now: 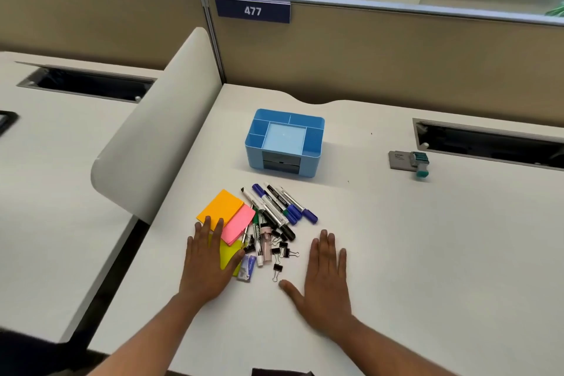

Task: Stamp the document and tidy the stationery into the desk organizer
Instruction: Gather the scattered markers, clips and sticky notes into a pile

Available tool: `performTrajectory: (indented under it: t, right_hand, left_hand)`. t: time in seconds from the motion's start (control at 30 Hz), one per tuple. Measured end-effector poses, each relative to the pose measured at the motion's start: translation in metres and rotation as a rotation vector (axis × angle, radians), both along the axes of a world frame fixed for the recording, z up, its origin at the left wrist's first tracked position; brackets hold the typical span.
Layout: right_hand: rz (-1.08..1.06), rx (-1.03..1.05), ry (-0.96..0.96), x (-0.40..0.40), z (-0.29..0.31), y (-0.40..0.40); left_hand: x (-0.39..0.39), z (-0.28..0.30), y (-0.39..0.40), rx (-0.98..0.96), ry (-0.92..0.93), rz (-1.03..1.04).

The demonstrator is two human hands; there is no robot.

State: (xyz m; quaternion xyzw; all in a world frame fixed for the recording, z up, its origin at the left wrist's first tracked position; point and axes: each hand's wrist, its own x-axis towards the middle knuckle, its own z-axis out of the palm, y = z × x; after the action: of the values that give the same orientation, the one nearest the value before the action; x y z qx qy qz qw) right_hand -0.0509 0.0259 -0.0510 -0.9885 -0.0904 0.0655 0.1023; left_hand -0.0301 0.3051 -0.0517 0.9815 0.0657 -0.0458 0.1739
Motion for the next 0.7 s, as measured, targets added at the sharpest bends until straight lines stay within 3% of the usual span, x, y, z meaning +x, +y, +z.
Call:
performTrajectory:
  t: [0.3, 0.7]
  right_hand:
    - [0.048, 0.019, 0.106, 0.014, 0.004, 0.037]
    - [0.018, 0.165, 0.045, 0.025, 0.019, -0.050]
  left_hand:
    - [-0.002, 0.004, -0.007, 0.077, -0.012, 0.056]
    - [0.005, 0.020, -0.078, 0.007, -0.105, -0.090]
